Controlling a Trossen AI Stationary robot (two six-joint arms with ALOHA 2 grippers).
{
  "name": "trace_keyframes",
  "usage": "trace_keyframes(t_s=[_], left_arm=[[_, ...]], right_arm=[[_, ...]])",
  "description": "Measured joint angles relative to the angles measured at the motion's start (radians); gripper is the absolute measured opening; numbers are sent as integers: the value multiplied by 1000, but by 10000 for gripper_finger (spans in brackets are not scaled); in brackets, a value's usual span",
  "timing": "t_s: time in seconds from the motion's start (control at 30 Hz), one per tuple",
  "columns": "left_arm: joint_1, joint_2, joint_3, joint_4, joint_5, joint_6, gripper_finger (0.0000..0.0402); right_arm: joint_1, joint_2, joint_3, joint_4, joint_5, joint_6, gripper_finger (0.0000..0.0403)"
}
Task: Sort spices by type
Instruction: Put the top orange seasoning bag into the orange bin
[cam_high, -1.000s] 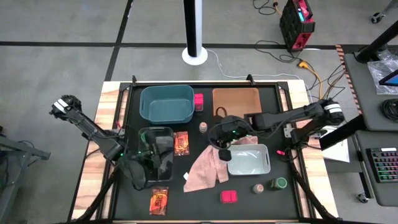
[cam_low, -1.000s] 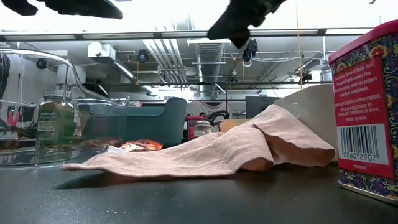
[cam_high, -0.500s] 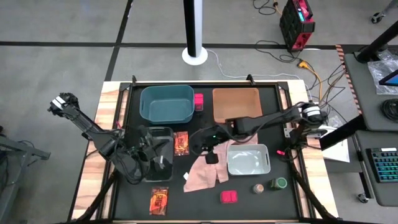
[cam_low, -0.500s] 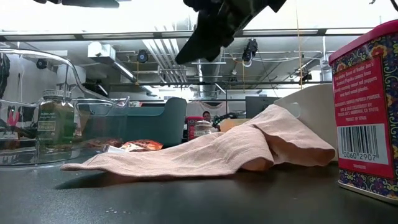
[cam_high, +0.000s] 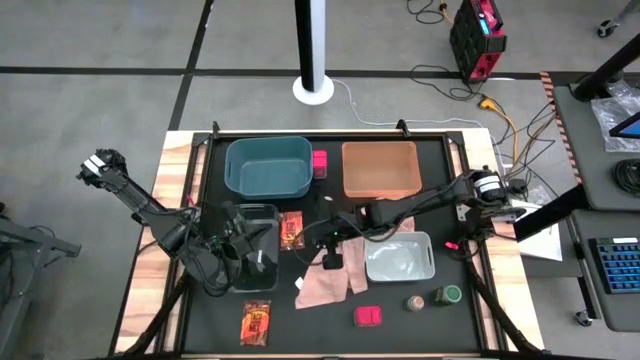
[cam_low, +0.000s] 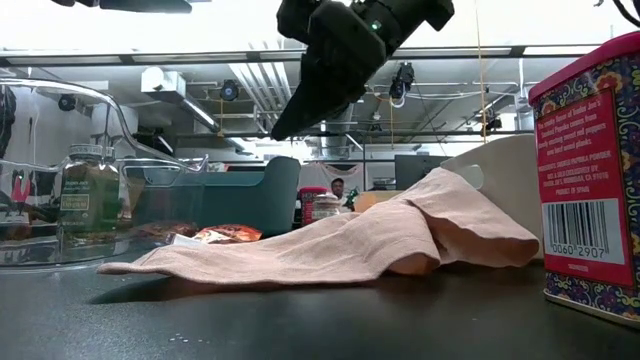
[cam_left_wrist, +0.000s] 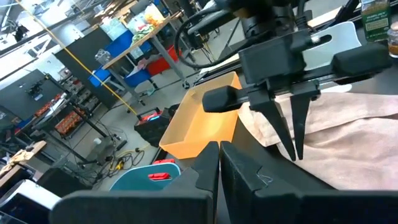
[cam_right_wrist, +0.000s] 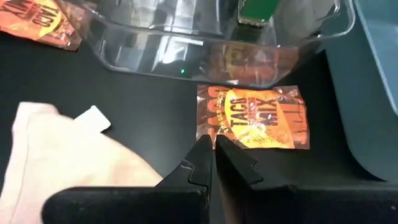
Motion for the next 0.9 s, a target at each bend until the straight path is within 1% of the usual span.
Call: trace_keyframes(t_s=[0.1,0.27,0.5,0.7,0.83,0.9], left_arm=[[0,0,0,0,0,0,0],[0,0,0,0,0,0,0],[1,0,0,8,-3,-6,0],[3,0,0,14,-73,-47,0],[6,1,0,17,-79,-54,0],[6,1,0,22,-79,-55,0]], right_arm=[[13,12,0,28,25,9,13],[32,44,-1,74,27,-2,13],[42,60,-3,80,27,-1,13],[43,83,-4,90,27,-2,13],[43,96,-6,106,27,-32,13],[43,109,-8,143,27,-46,13]])
